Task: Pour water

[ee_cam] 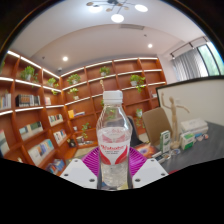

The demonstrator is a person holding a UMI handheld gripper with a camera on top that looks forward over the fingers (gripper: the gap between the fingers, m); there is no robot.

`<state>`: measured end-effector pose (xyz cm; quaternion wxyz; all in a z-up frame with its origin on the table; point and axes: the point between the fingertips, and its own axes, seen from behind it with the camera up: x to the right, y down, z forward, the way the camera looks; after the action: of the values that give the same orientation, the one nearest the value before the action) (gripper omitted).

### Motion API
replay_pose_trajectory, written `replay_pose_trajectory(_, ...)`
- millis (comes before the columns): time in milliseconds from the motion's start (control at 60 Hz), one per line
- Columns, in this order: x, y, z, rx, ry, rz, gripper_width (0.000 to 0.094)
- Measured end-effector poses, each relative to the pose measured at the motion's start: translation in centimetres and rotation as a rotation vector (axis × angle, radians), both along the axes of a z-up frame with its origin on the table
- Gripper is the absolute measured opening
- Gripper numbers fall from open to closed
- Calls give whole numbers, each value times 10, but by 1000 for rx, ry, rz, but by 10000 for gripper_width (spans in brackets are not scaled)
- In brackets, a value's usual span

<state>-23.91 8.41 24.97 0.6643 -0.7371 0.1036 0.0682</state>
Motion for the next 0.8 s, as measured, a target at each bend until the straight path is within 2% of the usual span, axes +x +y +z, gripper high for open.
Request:
replay_pose_trajectory(167, 96, -6, -15, -42, -271, -240, 376)
replay_pose_trajectory(217, 116, -7, -24, -65, -287, -288, 376)
replay_pose_trajectory(417, 205, 14, -100, -155, -265, -382, 376)
replay_pose_trajectory(517, 212, 3, -111, -177, -231, -422, 376)
replay_pose_trajectory(683, 234, 11, -158, -206, -154, -407, 377)
replay_pose_trajectory(717, 235, 11, -155, -178, -154, -404, 379)
replay_pose_trajectory(800, 230, 9, -156, -188, -164, -395, 380)
